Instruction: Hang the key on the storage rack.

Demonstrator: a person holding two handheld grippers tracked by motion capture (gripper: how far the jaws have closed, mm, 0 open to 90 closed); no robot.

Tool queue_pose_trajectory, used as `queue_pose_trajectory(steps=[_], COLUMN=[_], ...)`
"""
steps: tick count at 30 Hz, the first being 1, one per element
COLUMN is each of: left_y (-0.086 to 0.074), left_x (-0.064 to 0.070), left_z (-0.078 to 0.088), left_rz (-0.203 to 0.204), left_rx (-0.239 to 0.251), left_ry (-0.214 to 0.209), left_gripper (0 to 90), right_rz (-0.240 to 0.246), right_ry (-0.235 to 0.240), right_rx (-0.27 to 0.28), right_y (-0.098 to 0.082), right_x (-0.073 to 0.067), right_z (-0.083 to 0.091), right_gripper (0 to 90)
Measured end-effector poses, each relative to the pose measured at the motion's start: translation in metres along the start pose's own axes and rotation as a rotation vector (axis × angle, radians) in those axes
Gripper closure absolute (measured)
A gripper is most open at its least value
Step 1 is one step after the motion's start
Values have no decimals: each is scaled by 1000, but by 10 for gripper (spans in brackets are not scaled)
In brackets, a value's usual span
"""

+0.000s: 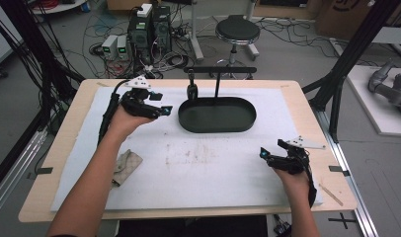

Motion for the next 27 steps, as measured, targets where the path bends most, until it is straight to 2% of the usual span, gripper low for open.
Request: queue_pose_trajectory(steps=[2, 3, 6, 9, 12, 13, 17, 18, 22, 27], left_y=[-2, -7, -11, -18, -22, -27, -35, -39, -53, -66], left_x=[1, 5, 7, 10, 12, 13, 13, 13, 12, 18], left_z=[5, 15, 22, 39, 47, 55, 63, 65, 70, 82], left_rz=[3, 7, 6, -3, 4, 12, 11, 16, 31, 39], left_rx=[6, 11, 21, 37, 54, 66, 69, 84, 73, 90], left_ry=[0, -4, -6, -1, 7, 10, 13, 14, 27, 22], left_gripper=[288, 285, 276, 269, 264, 263, 254, 254, 239, 232], right_rz=[0, 7, 5, 8, 13, 12, 12, 12, 19, 26], right_ry=[3, 9, 9, 11, 12, 10, 10, 10, 3, -1], right_rx=[-2, -4, -8, -7, -4, -5, -7, -7, -17, -21], right_y=[0, 0, 0, 0, 1, 1, 0, 0, -1, -2], right_x=[-1, -3, -4, -5, -5, -5, -5, -5, -6, -6], right_z=[0, -2, -2, -3, -3, -4, -4, -4, -5, -6], right_gripper=[166, 166, 166, 166, 166, 166, 166, 166, 166, 166])
Point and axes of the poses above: each handheld gripper's, and its own axes: z roughly backward along the jaws, y roughly out of its top, x roughly to its right, the point moved 4 cm from there along -z, roughly forward along the jaws, and after that the axes turned 12 degrees about x, right-handed, at the moved point
